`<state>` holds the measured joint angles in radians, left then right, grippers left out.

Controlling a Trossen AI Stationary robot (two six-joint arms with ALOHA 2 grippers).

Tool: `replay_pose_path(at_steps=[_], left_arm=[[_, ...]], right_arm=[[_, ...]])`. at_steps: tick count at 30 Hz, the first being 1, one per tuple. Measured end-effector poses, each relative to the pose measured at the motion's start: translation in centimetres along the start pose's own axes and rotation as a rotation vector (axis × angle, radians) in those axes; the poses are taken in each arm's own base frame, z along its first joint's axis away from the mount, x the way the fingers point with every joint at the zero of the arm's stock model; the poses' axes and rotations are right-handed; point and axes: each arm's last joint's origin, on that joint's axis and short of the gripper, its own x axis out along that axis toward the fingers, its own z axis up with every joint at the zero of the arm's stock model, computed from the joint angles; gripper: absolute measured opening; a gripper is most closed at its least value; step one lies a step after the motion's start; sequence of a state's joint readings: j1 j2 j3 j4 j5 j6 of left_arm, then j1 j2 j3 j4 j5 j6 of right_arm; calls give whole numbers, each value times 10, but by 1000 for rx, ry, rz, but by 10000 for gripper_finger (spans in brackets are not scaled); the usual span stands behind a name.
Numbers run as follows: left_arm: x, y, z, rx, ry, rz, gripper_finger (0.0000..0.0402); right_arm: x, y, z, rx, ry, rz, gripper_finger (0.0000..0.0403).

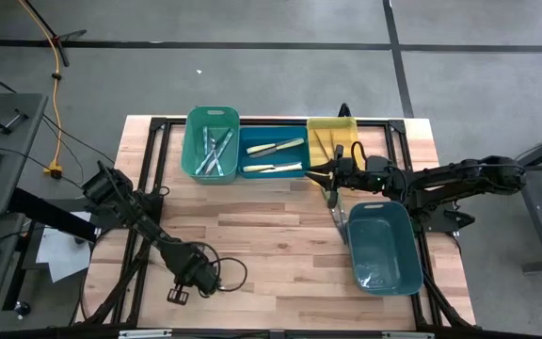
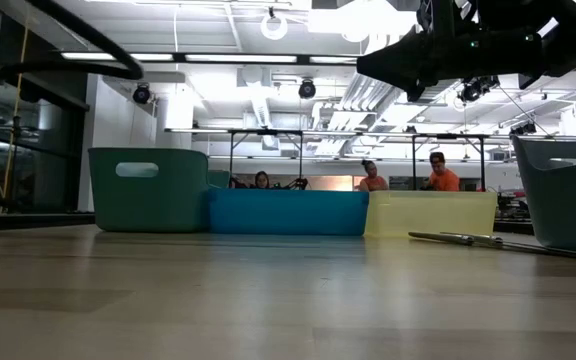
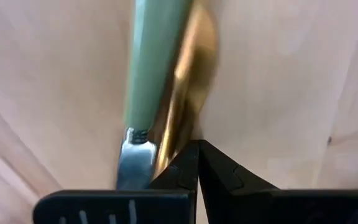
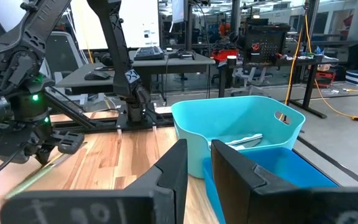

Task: Sort silverware by color (type)
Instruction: Put the gold knife into the yellow bin

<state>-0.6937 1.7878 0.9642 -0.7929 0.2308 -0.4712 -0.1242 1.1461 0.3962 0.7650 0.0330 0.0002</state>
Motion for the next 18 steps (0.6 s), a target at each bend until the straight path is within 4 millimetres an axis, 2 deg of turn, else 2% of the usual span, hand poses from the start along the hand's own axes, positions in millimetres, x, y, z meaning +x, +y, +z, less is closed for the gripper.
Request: replay_pose_path(at_steps=[18], left_arm=[[-11, 46, 20, 116, -64, 89, 0]], right_arm=[[0, 0, 0, 0, 1, 0, 67]])
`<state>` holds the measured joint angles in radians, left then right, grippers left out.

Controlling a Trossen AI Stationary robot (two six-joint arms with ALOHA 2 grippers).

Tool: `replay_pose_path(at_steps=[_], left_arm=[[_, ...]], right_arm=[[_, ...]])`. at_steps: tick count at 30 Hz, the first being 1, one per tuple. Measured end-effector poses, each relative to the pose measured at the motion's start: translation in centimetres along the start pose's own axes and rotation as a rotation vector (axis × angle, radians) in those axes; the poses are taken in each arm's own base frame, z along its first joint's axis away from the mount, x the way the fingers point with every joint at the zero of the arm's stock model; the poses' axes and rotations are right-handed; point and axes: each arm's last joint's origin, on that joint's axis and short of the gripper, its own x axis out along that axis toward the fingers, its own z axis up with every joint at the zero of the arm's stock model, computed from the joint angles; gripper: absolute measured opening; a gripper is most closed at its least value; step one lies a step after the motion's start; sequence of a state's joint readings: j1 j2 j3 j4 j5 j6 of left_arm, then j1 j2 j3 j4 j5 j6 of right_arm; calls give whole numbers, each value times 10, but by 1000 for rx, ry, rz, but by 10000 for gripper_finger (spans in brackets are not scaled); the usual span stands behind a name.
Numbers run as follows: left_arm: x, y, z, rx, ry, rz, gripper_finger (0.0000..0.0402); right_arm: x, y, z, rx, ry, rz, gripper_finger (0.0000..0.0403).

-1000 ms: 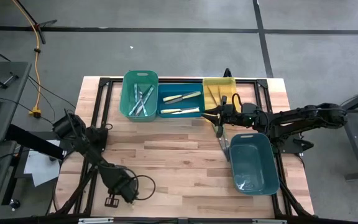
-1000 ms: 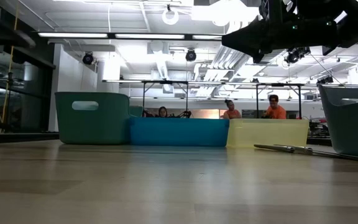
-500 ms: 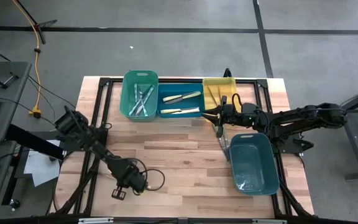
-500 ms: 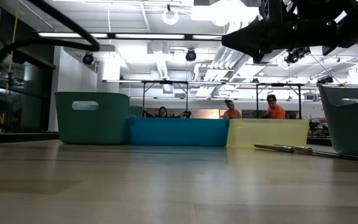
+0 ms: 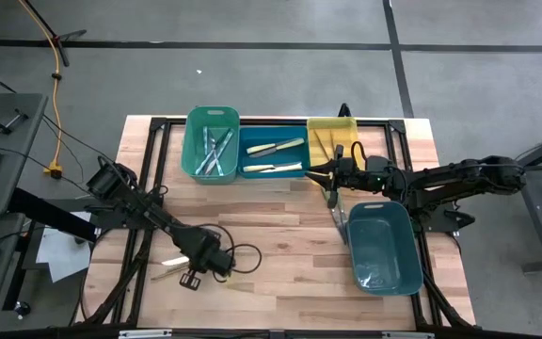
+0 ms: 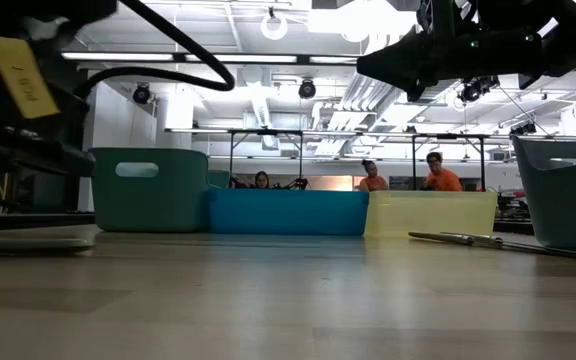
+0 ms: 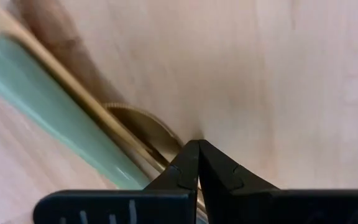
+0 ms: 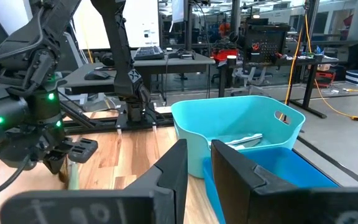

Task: Sort silverware by color (type)
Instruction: Put the gold knife into the yellow bin

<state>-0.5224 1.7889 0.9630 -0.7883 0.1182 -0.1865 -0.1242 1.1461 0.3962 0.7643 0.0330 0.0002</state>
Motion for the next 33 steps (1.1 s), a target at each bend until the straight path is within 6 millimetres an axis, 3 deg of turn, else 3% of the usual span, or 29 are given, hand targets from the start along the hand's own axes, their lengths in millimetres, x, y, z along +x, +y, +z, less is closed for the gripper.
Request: replay_pose_path(at_steps=[7, 13, 17, 20, 25, 33], left_arm=[[-14, 6, 7, -49, -3, 8, 0], [-53, -3, 4, -20, -147, 160, 0], [-62, 2, -2, -53, -191, 239, 0], [-57, 6, -7, -107, -175, 247, 0], [-45, 2, -24, -250, -111, 170, 0], [-56, -37, -37, -390, -111, -91, 2]], right_arm=[[0, 0, -1, 0, 7, 0, 67], [0, 0, -2, 0, 19, 0, 67], [0, 0, -2, 1, 25, 0, 67], [0, 0, -3, 1, 29, 0, 67], [0, 0, -4, -1, 38, 0, 67], [0, 0, -5, -1, 45, 0, 67]])
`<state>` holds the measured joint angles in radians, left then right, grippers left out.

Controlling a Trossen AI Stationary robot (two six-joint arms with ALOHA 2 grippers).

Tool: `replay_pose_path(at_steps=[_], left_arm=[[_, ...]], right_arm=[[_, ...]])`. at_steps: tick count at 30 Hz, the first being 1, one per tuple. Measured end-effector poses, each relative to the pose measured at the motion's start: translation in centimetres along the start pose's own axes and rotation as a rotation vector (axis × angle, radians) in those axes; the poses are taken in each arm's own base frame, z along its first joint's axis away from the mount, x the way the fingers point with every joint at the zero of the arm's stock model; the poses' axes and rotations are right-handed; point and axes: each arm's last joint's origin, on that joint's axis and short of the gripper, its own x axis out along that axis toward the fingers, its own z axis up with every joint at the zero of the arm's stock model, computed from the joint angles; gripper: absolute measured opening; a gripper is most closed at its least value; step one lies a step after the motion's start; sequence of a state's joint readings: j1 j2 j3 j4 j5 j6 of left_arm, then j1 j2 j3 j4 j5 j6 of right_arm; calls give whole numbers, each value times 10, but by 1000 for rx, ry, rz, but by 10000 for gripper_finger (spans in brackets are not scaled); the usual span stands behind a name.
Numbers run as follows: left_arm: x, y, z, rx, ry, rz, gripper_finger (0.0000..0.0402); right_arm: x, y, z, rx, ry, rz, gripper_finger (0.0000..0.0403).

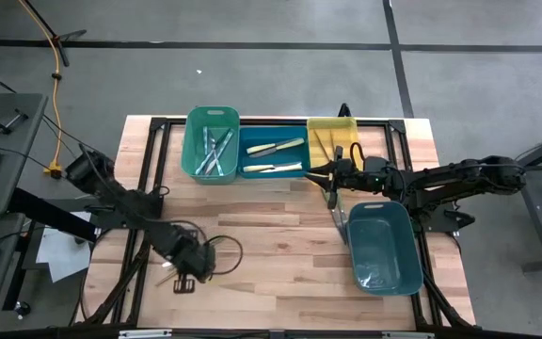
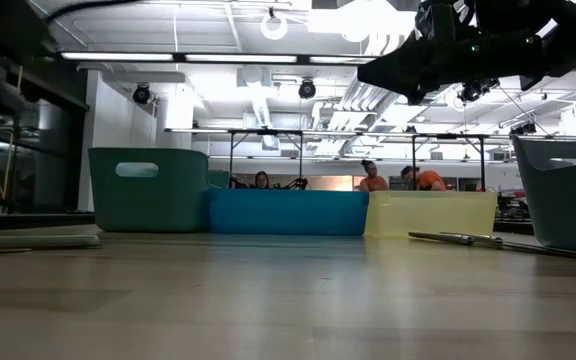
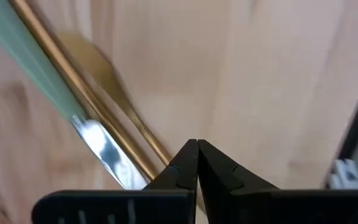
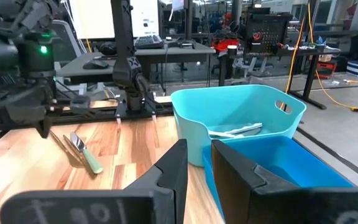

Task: Sort silverware by color (type)
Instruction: Put the gold knife into the yellow bin

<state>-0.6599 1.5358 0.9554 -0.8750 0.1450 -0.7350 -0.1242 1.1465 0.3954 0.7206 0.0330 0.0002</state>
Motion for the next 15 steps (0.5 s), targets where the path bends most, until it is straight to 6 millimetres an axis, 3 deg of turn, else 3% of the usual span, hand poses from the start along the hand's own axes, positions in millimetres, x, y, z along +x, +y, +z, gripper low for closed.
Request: replay_pose_path(at_steps=[5, 15], left_arm=[[-1, -15, -17, -111, 8, -8, 36], [5, -29, -38, -294, -26, 43, 152]], right_arm=[[0, 0, 0, 3, 0, 0, 67], [0, 0, 0, 1, -1, 0, 67]])
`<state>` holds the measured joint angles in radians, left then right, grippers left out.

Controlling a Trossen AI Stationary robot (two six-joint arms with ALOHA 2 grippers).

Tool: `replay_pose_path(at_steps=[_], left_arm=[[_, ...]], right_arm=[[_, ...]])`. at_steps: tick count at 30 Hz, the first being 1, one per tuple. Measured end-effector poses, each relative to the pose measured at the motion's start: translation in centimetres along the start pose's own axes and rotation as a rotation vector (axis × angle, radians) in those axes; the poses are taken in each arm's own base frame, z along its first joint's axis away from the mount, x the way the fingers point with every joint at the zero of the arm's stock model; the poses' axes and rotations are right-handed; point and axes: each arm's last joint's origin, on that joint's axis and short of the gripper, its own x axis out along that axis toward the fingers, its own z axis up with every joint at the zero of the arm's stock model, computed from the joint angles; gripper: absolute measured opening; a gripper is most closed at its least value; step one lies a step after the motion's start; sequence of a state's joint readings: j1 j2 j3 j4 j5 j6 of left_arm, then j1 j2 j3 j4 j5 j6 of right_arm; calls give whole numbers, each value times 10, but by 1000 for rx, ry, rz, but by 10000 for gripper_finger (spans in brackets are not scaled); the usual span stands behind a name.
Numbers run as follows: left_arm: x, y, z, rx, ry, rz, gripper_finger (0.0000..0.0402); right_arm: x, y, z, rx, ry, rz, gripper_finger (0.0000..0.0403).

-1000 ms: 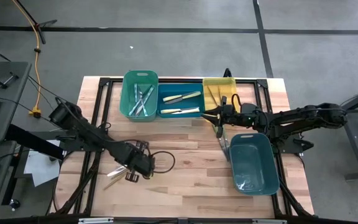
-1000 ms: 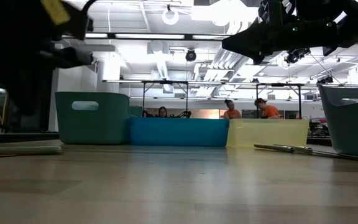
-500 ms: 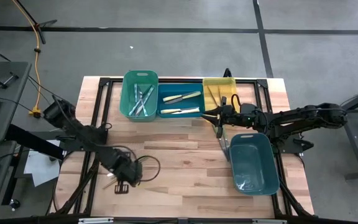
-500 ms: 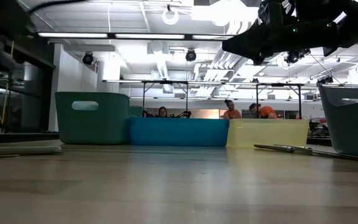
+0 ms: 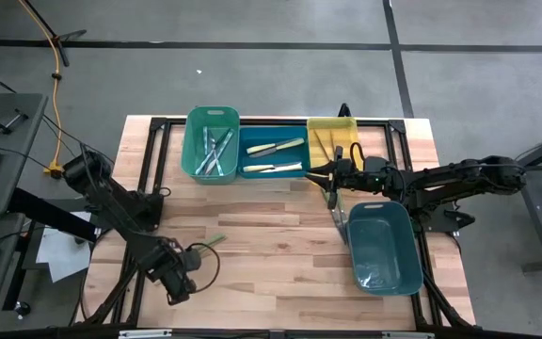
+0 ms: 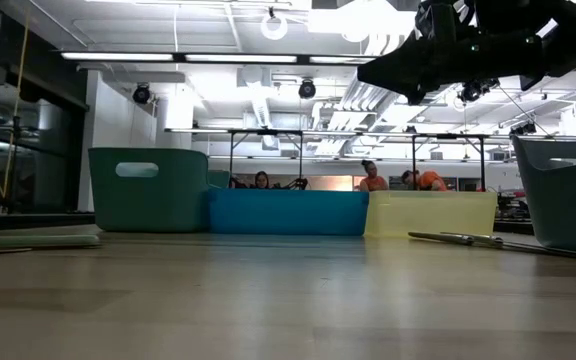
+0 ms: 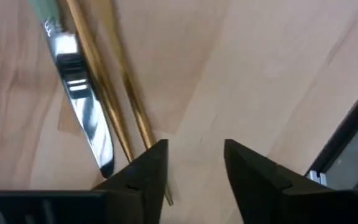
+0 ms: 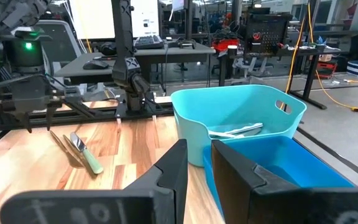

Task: Sort silverware by color (type)
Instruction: Put the gold knife into the yellow bin

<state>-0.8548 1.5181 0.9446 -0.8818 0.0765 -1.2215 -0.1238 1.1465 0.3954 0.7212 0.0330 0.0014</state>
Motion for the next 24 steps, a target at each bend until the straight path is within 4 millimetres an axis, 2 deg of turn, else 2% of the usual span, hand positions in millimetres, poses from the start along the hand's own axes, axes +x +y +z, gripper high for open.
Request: replay_pose_path(at_steps=[5, 12, 20, 24], left_arm=[[17, 13, -12, -118, 76, 58, 181], [33, 25, -27, -244, 193, 107, 188], [36, 15, -24, -251, 125, -6, 189], [38, 16, -23, -255, 101, 22, 189]], right_arm=[[0, 0, 0, -1, 0, 0, 67], [0, 0, 0, -1, 0, 0, 67], [0, 0, 0, -1, 0, 0, 67], [0, 0, 0, 18, 0, 0, 67]])
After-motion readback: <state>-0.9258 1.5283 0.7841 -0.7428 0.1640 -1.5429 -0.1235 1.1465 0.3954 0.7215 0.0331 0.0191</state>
